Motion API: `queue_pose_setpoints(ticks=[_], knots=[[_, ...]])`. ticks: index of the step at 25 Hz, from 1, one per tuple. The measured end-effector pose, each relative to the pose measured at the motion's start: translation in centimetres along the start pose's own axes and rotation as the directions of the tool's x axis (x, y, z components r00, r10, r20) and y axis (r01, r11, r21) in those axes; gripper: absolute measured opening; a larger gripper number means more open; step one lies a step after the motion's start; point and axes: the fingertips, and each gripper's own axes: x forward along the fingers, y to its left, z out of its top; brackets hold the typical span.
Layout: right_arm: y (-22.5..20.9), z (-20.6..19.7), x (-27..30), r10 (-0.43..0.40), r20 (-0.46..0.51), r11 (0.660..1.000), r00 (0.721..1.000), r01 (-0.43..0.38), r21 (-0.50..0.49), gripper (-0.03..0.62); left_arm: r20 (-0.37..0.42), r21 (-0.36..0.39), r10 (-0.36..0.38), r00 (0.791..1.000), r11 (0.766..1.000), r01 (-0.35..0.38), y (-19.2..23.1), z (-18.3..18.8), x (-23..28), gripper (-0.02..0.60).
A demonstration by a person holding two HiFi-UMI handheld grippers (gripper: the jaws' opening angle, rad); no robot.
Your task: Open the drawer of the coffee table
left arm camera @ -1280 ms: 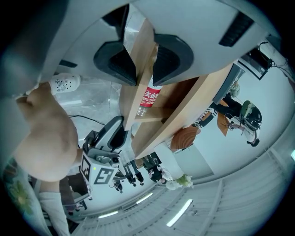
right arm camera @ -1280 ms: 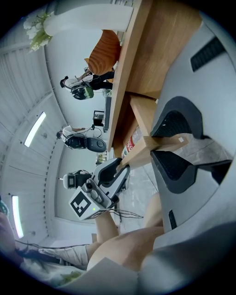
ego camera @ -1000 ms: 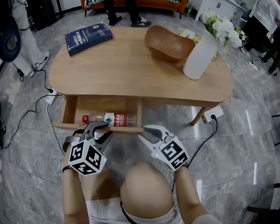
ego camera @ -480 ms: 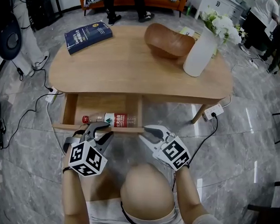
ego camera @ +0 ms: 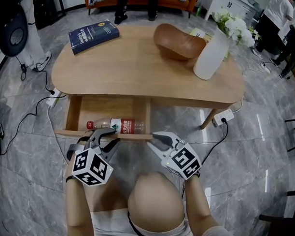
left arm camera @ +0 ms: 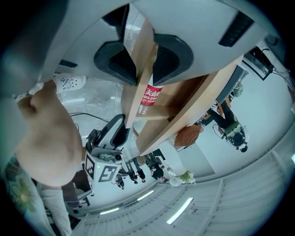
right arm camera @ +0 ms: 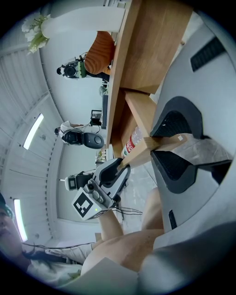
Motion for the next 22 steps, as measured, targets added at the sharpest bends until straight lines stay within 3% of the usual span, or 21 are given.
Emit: queue_pose_setpoints(ticks=[22], knots=[[1.6, -0.6, -0.4, 0.018, -0.052, 1.0, 0.998, -0.018, 0.0, 0.1, 0.04, -0.026, -0.009, 0.999, 1.0, 0.01, -1.3, -0.2, -0.8, 0.12]])
